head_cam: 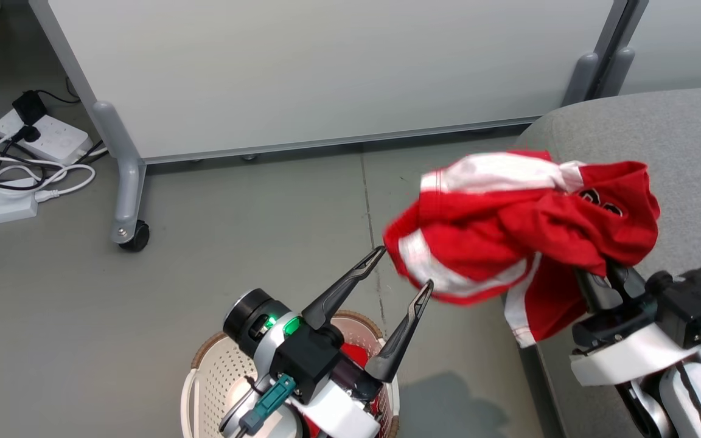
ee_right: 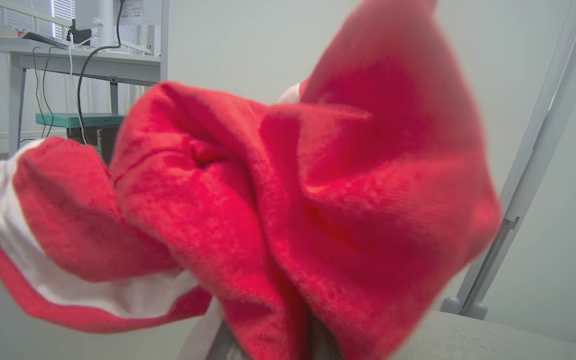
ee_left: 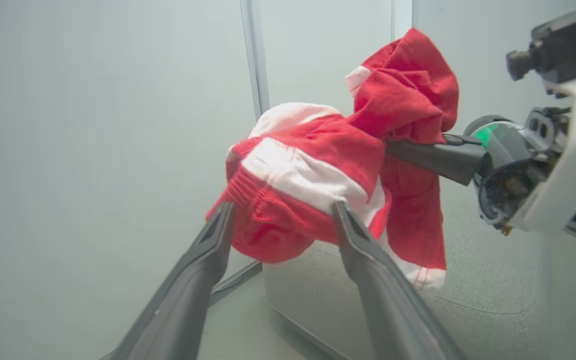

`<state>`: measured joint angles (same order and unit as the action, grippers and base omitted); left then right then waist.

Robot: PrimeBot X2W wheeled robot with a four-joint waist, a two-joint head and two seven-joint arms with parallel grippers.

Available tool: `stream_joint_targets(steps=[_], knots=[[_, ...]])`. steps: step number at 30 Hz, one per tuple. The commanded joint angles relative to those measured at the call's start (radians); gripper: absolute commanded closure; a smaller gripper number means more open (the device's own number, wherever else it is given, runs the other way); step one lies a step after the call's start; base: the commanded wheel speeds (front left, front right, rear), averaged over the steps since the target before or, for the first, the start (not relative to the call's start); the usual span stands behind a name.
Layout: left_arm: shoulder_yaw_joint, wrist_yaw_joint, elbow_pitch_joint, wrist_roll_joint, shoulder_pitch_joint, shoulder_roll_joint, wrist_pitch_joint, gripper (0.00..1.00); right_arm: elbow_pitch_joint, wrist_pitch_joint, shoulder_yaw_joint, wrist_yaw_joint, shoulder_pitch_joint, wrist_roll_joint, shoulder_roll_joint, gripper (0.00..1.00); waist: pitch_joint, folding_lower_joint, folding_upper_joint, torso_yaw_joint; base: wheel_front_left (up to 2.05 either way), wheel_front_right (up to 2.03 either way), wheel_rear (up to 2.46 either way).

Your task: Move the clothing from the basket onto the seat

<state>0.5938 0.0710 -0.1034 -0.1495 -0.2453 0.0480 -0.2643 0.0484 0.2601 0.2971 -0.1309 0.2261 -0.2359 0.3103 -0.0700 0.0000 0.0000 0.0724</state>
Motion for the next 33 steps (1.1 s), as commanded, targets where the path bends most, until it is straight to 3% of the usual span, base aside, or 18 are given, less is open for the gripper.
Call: stream_joint_targets(steps=[1, 13, 33], knots=[[-0.008, -0.004, 0.003, 0.001, 0.023, 0.004, 0.000, 0.00, 0.009, 0.004, -0.019, 0.000, -0.022, 0.010, 0.001, 1.00, 0.007, 0.0000, 0.0000, 0.003, 0.00, 0.00, 0.00], [0.036, 0.026, -0.075, 0.002, 0.095, 0.004, 0.000, 0.00, 0.053, 0.004, -0.171, 0.000, -0.133, 0.017, -0.070, 1.00, 0.032, 0.0000, 0.0000, 0.013, 0.00, 0.00, 0.00], [0.034, 0.042, -0.151, -0.001, 0.117, 0.004, 0.000, 0.00, 0.147, 0.004, -0.226, 0.000, -0.169, -0.006, -0.117, 1.00, 0.014, 0.0000, 0.0000, 0.011, 0.00, 0.00, 0.00]])
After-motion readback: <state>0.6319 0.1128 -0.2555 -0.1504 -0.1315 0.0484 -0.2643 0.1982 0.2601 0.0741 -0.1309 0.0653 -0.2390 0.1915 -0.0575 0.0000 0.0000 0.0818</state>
